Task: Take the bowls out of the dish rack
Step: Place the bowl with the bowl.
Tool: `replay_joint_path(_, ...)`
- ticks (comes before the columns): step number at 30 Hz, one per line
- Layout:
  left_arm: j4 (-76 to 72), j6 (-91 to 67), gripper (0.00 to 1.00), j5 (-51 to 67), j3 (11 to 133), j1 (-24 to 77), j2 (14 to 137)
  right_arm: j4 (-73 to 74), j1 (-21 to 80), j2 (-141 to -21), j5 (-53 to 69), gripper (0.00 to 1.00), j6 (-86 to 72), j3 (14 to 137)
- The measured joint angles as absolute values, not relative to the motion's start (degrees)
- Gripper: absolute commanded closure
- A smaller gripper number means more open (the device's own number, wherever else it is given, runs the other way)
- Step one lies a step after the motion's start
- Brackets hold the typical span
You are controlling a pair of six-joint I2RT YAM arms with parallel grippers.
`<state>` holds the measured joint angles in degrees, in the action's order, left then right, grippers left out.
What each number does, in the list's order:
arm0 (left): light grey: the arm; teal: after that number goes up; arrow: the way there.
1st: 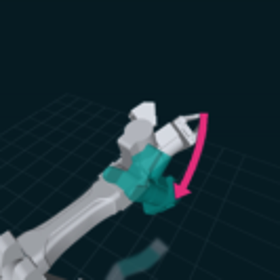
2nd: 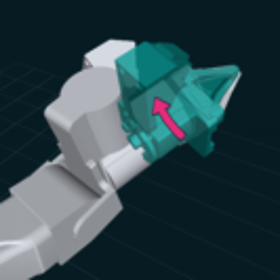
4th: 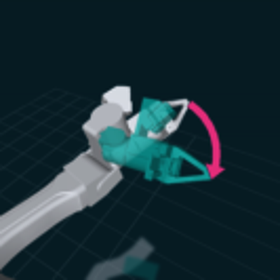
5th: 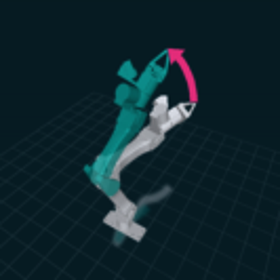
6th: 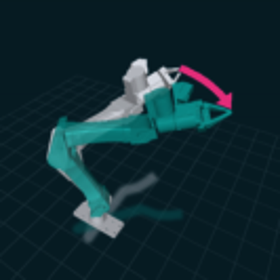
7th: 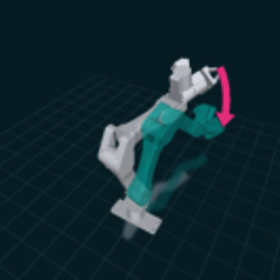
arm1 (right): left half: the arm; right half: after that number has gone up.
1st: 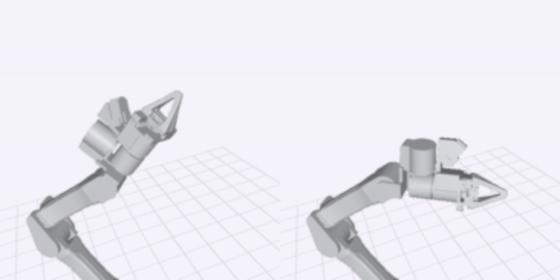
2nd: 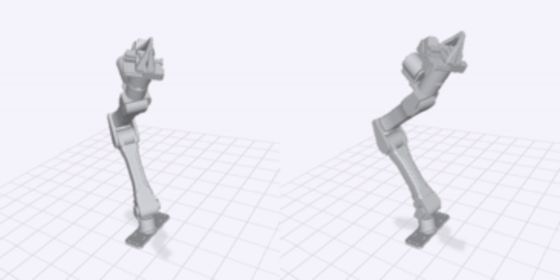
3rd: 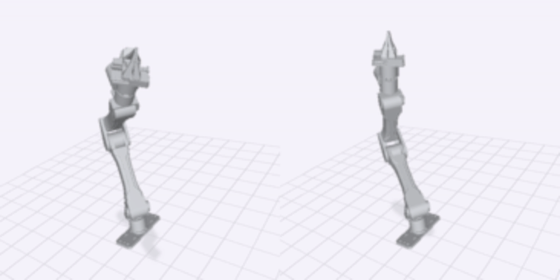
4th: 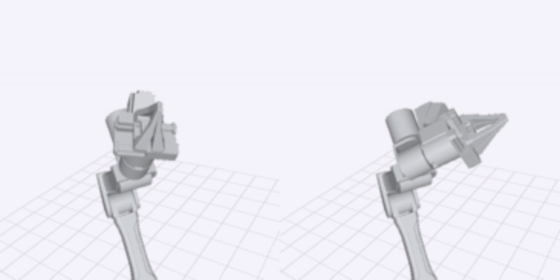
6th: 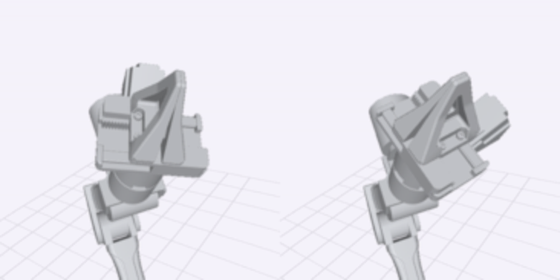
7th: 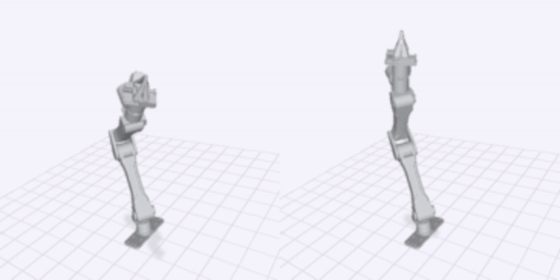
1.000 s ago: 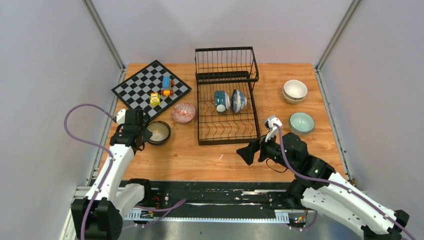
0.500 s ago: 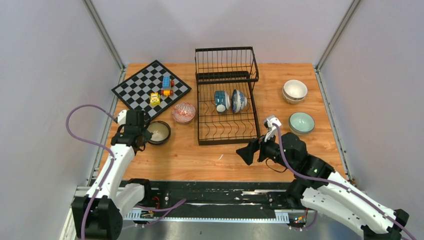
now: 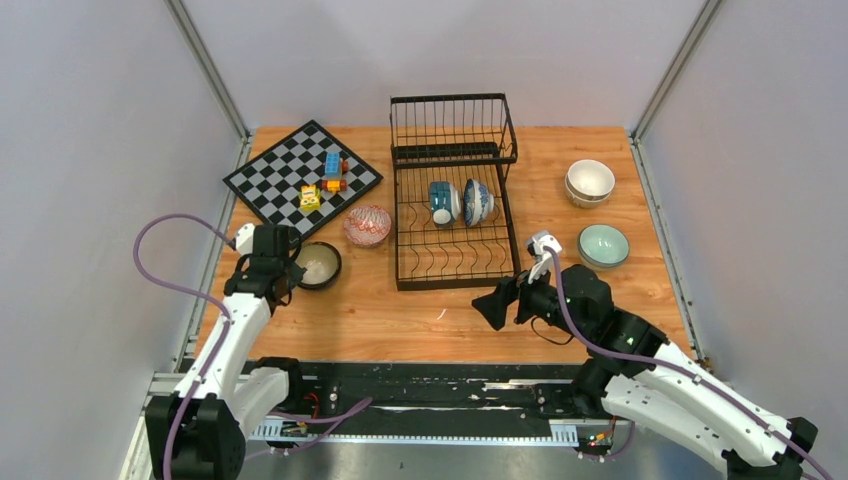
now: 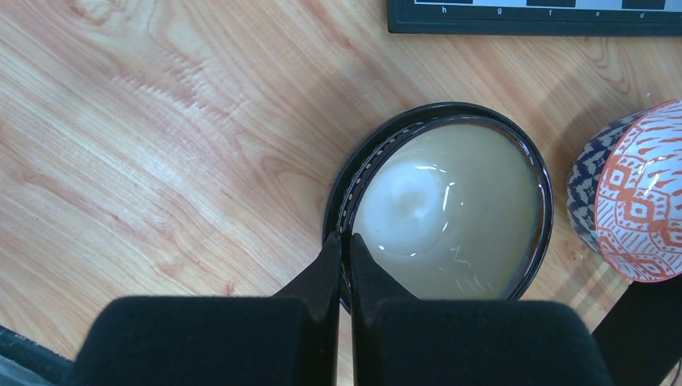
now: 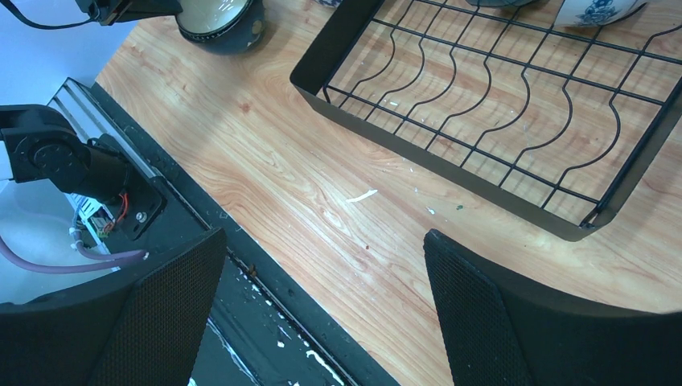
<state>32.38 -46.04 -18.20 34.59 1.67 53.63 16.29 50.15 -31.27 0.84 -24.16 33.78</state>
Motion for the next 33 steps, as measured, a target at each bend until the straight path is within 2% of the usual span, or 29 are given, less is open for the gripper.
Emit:
replay_joint_path(29,23.9,-49.5,1.00,-16.7,28.6,1.7,50.0,16.3,50.2,-32.0,-0.7,0.05,-24.2,33.8)
replay_joint_path(31,23.9,-49.5,0.97,-16.7,28.6,1.7,50.0,16.3,50.2,-32.1,-0.7,0.05,-24.2,33.8)
replay_joint_path(33,23.9,-49.5,0.89,-16.7,28.6,1.7,50.0,16.3,50.2,-32.1,-0.7,0.04,-24.2,33.8)
